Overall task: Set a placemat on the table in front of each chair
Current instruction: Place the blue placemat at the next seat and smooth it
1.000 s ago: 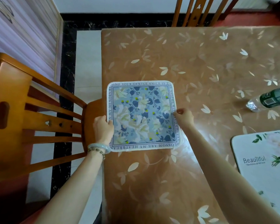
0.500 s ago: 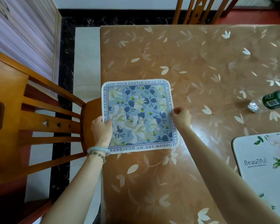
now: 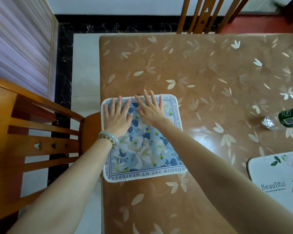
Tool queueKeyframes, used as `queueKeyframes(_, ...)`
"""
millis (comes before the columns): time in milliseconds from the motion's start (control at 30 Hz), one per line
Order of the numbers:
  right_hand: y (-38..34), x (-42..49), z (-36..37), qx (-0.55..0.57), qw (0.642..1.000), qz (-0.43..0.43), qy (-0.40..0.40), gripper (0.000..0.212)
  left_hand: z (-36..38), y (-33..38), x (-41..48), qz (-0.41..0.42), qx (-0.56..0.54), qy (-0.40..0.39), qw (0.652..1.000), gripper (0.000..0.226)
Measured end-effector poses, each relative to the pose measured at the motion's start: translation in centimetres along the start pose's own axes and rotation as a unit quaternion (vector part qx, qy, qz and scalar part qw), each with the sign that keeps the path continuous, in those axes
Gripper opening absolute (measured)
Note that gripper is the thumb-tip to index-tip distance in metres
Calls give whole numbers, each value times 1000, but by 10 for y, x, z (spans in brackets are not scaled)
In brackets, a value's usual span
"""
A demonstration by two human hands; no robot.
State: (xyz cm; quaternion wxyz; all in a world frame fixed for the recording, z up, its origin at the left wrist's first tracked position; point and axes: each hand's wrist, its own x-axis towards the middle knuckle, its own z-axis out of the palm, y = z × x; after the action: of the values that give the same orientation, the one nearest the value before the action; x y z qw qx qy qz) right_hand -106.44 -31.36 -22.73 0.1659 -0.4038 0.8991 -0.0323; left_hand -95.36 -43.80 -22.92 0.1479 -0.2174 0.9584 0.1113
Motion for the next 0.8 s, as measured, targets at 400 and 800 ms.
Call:
queueKeyframes(400, 40, 1, 15, 12, 998, 41, 35, 63, 11, -22, 4, -63, -30, 42, 997, 69)
queueKeyframes(800, 88, -38, 14, -20, 993, 118, -2, 65, 15, -30, -21, -82, -28, -5, 996, 73)
